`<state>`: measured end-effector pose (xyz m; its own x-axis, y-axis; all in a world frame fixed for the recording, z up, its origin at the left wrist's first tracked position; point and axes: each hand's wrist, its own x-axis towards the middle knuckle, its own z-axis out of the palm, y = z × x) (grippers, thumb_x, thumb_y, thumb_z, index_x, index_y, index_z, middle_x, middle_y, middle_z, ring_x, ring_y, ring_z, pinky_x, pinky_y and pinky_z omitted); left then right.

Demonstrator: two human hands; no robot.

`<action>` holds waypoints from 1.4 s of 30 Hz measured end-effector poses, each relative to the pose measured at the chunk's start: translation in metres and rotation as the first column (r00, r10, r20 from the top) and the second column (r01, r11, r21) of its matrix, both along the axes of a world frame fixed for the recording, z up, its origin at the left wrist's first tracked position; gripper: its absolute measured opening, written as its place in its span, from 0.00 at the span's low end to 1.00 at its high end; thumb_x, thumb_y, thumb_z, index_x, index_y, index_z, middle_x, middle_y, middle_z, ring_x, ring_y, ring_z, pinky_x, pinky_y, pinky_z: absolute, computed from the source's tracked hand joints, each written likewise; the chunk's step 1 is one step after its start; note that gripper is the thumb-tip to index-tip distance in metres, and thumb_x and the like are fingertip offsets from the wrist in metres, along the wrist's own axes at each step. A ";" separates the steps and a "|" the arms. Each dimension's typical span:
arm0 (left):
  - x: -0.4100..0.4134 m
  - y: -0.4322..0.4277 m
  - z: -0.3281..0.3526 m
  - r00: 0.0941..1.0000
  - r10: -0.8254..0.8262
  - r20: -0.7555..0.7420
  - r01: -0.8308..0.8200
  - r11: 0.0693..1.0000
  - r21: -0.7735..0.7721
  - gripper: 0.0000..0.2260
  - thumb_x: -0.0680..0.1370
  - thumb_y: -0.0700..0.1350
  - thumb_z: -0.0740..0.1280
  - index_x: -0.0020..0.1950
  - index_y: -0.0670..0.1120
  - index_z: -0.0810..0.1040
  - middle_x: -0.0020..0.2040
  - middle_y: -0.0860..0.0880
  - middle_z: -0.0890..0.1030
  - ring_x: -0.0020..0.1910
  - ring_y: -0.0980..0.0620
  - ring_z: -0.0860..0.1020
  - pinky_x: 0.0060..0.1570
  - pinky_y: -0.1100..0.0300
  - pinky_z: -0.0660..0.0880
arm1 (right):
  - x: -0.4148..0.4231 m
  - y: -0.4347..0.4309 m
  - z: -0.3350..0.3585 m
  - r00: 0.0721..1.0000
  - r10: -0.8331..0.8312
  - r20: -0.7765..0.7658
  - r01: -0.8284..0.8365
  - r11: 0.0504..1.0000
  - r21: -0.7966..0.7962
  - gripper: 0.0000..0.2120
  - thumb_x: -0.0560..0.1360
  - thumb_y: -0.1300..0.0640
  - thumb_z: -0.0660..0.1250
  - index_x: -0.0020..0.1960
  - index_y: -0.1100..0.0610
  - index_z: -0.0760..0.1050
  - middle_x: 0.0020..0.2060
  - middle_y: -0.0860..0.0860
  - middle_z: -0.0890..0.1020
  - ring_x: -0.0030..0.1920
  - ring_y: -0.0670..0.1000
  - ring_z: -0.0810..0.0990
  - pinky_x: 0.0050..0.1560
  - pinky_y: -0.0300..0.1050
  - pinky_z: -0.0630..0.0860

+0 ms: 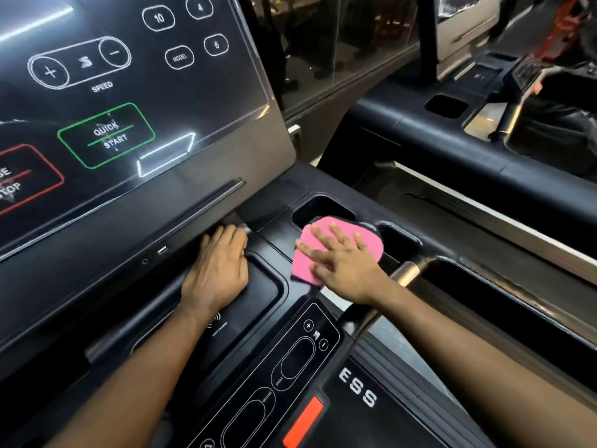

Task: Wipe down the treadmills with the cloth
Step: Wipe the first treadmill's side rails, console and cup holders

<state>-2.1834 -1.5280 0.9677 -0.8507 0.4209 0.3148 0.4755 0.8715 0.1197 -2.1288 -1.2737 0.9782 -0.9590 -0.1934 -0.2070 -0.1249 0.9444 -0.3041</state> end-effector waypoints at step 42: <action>0.000 -0.003 -0.002 1.000 0.007 -0.013 -0.007 1.000 0.004 0.08 0.72 0.40 0.62 0.50 0.48 0.69 0.48 0.46 0.73 0.49 0.43 0.72 0.52 0.42 0.70 | 0.006 -0.011 0.064 0.871 -0.464 -0.161 0.385 0.849 -0.360 0.19 0.66 0.44 0.81 0.43 0.49 0.72 0.48 0.49 0.81 0.54 0.55 0.76 0.54 0.52 0.74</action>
<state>-2.1835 -1.5314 0.9660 -0.8496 0.4136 0.3273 0.4708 0.8745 0.1168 -2.1230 -1.2845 1.0422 -0.9730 0.2281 0.0338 0.1628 0.7834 -0.5997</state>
